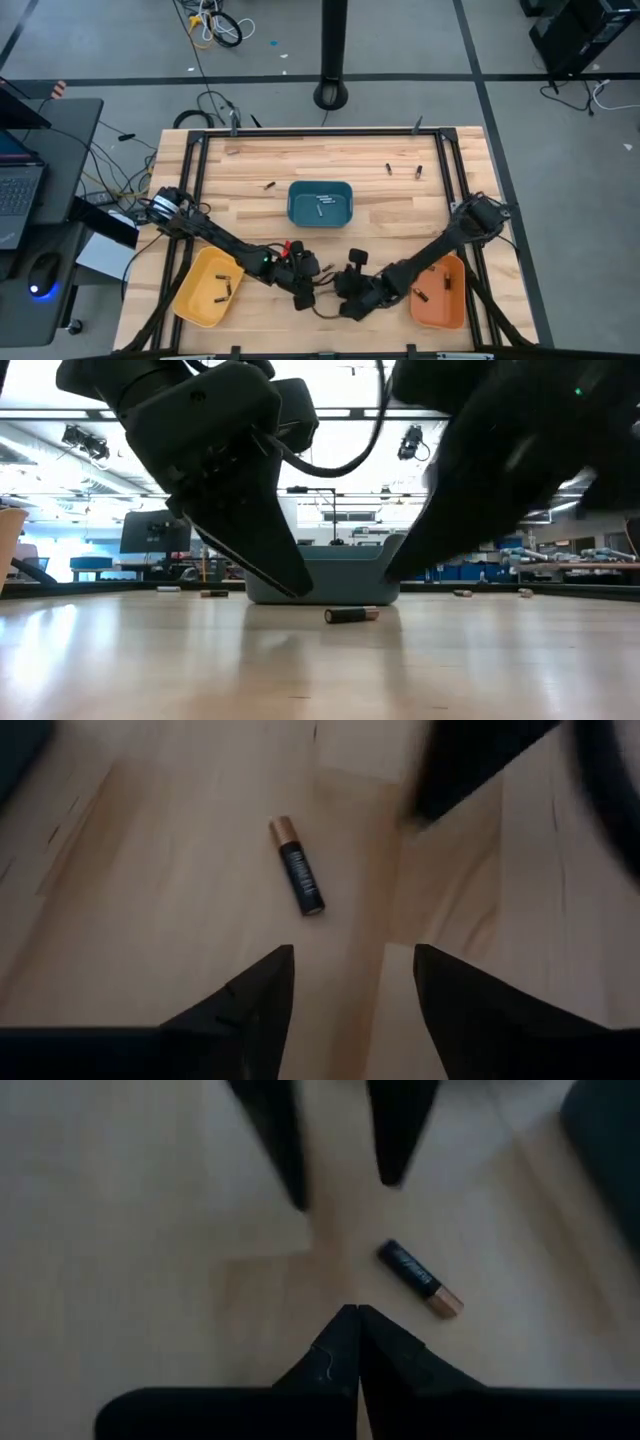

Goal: Sort batteries
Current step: Put the black battery into the yellow bin

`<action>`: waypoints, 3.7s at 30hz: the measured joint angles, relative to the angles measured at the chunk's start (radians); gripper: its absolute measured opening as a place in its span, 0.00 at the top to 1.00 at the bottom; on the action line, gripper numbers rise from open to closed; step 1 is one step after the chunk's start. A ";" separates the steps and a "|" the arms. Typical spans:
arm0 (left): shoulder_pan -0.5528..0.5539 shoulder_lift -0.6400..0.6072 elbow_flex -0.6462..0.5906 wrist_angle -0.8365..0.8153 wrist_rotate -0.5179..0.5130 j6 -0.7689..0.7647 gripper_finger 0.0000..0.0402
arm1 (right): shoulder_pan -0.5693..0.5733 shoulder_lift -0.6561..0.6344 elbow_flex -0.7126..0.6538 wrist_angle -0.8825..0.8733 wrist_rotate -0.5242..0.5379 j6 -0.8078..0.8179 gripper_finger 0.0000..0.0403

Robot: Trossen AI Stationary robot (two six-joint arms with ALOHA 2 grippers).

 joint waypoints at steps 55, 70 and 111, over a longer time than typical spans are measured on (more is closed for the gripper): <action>-0.072 -0.002 -0.126 0.201 -0.109 0.117 0.67 | -0.298 -0.060 -0.227 0.316 -0.481 -0.404 0.97; -0.072 -0.002 -0.126 0.183 -0.100 0.138 0.52 | -0.250 -0.053 -0.232 0.395 -0.470 -0.243 0.85; -0.094 -0.001 -0.125 0.154 -0.161 0.141 0.45 | -0.141 0.056 -0.115 0.438 -0.169 -0.177 0.15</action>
